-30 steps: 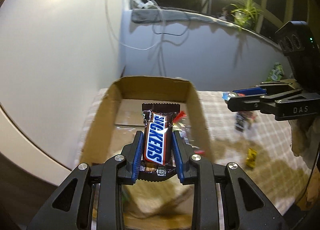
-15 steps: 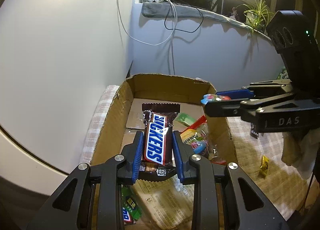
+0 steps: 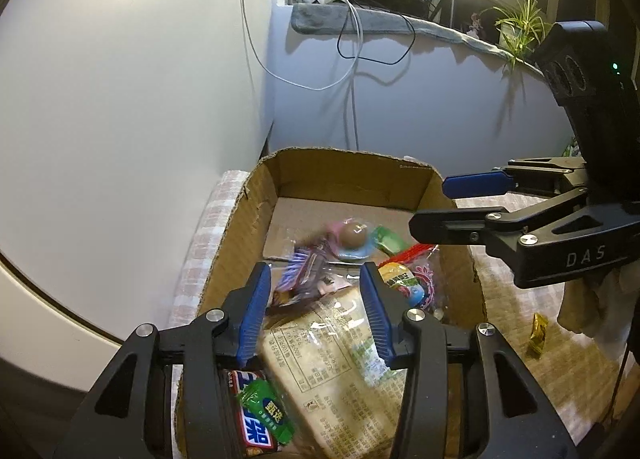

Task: Organize snacks
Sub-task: 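Carry both snacks into the box and open both grippers, then move both tools back to the yellow candy and dried fruit bag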

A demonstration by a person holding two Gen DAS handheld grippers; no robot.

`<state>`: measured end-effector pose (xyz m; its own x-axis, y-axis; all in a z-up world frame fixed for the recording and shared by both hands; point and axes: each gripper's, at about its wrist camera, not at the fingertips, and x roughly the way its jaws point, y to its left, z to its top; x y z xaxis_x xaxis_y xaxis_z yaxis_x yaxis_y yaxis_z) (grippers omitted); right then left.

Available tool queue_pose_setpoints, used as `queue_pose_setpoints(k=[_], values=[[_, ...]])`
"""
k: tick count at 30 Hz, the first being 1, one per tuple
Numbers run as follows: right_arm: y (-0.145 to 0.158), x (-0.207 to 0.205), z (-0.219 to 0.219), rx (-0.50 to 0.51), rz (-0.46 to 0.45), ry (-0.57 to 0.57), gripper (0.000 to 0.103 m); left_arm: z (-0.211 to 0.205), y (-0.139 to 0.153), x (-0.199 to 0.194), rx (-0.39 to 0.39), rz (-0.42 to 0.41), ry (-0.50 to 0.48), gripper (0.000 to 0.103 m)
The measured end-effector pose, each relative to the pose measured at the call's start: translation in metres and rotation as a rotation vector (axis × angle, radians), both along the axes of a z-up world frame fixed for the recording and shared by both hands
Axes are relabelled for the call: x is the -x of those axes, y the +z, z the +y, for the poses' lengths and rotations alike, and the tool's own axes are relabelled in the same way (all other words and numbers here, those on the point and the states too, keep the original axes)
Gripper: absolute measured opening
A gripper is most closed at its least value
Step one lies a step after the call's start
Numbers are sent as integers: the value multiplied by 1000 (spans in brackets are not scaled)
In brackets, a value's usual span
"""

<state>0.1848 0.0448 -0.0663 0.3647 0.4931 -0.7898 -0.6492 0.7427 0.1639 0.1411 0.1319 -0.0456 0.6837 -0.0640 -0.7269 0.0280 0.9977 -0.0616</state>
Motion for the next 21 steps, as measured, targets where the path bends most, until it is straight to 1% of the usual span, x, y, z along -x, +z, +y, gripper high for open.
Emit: queue_pose_setpoints(k=[1,3,4,9,13,16,21], values=[[1,0,-1,3,-2,-1,75,0,0,0,0,0,0,45],[2,0,-3,8,-7,-6,81,0,2,1,-3,-3,0,45],[2,1,-6,10,-11,-12,82,1,2,2,-4,-4,0,45],[5,1,-20,14,-8,-43,83,1,5,4,-5,-13,3,45],[9,3,-38,-11,-9,-87,83,-4,8,8,-5,-21,-3,45],[15,7,-54,-26,-38,-121,83,-10,11,11,-4,-31,-11,45],[26,21,-77,-18,-113,-144,83,-25,19,21,17,-56,-39,45]])
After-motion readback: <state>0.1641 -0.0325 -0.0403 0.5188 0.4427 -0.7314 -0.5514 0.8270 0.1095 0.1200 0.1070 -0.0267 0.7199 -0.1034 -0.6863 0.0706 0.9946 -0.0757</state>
